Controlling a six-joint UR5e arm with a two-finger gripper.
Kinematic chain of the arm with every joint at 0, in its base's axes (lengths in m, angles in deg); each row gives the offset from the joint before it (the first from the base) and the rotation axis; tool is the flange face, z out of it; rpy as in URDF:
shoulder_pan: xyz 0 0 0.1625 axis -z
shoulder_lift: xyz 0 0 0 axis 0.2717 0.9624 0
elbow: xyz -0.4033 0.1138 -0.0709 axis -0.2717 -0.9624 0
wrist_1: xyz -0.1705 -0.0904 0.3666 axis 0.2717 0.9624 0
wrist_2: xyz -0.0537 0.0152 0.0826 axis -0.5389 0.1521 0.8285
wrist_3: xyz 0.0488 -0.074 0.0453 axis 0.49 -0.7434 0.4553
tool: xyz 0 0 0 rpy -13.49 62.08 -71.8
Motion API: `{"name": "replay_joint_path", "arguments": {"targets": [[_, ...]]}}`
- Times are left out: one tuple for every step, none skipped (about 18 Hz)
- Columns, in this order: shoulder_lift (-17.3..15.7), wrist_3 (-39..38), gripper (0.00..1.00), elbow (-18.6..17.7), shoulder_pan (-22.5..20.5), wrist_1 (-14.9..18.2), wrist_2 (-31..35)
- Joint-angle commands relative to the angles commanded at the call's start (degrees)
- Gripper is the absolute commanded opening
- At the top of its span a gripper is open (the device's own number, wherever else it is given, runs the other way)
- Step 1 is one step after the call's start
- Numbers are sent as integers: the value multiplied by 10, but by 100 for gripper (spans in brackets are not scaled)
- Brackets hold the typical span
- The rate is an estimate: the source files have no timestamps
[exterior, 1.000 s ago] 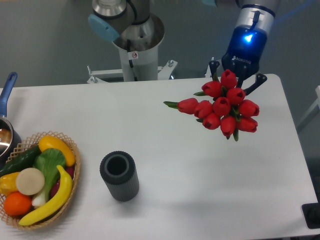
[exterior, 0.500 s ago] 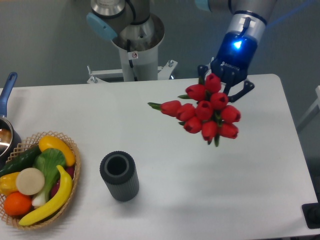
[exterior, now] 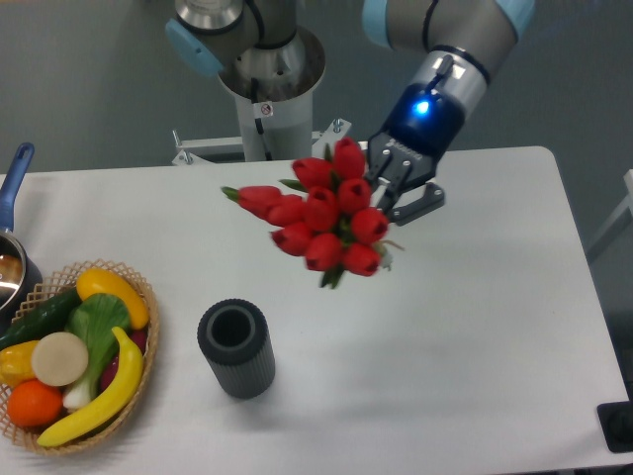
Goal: Insert the flowers into the vase
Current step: 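Carry the red tulip bunch toward the black vase, stems down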
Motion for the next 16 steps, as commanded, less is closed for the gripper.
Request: {"name": "replay_joint_path", "arguments": {"targets": [[1,0,26,0,6,0,-15],[2,0,26,0,9,0,-26],[2,0,26,0,11,0,-34],[2,0,26,1,11,0,-41],[3,1,26,1,12,0,-48],[5,2,26,3,19,0,-60],[16,15,26,5,29,-1,-81],[19,28,26,5,31,-1,-95],[25,37,26,5,33,0,-106],[31,42,26,7,40,-1,-112],[36,43,26,9,47,-1,-114],[40,44,26,10,55,0,-121],[44,45,26,11,61,-1,-134],[50,45,26,12,62,0,-146],[53,45,26,13,63,0,-151],[56,45,26,14,69,0,-152]]}}
